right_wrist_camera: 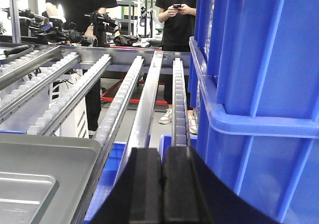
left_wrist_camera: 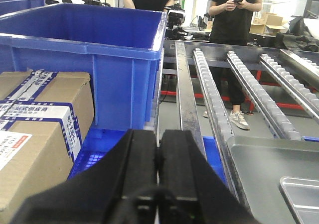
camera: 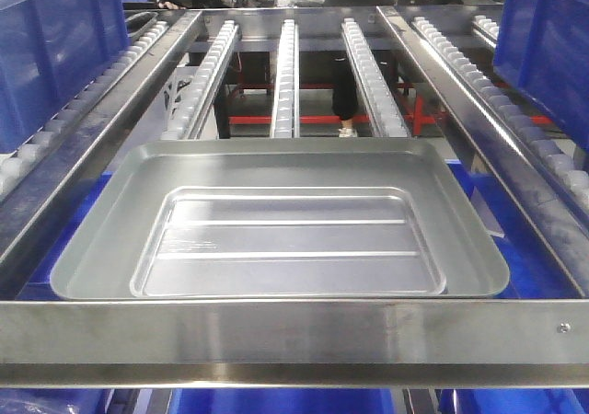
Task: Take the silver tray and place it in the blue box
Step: 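Raise both grippers above the silver tray's side edges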
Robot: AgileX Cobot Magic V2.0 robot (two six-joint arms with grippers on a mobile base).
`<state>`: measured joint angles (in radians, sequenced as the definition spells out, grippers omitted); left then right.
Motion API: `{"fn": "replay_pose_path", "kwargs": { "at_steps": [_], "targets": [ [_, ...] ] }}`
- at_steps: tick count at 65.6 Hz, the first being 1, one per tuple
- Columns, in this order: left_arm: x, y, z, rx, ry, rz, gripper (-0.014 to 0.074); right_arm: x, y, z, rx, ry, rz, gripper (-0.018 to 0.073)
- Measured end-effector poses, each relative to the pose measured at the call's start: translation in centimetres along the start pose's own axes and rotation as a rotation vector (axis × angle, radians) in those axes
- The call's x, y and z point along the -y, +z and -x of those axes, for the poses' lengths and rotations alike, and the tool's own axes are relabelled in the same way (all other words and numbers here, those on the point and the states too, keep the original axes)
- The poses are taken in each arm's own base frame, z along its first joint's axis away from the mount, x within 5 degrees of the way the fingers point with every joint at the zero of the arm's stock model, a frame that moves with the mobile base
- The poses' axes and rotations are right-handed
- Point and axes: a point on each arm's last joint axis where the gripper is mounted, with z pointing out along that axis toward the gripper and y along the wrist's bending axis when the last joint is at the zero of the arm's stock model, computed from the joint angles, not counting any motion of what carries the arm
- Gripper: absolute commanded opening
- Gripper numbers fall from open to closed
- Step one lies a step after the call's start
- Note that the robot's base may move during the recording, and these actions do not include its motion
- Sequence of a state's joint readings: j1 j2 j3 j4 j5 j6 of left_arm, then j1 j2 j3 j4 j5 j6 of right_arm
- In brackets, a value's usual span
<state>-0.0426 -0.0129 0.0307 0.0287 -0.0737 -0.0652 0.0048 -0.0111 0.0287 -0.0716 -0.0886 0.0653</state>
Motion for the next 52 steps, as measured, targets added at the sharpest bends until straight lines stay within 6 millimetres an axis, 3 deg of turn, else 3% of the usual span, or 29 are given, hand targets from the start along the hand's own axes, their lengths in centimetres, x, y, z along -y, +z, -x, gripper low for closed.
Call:
{"fn": "replay_pose_path", "kwargs": {
  "at_steps": [52],
  "targets": [
    [0.0,0.0,0.0,0.0,0.0,0.0,-0.0008,0.0,0.0,0.0,0.0,0.0,0.0,0.0057]
  ]
}}
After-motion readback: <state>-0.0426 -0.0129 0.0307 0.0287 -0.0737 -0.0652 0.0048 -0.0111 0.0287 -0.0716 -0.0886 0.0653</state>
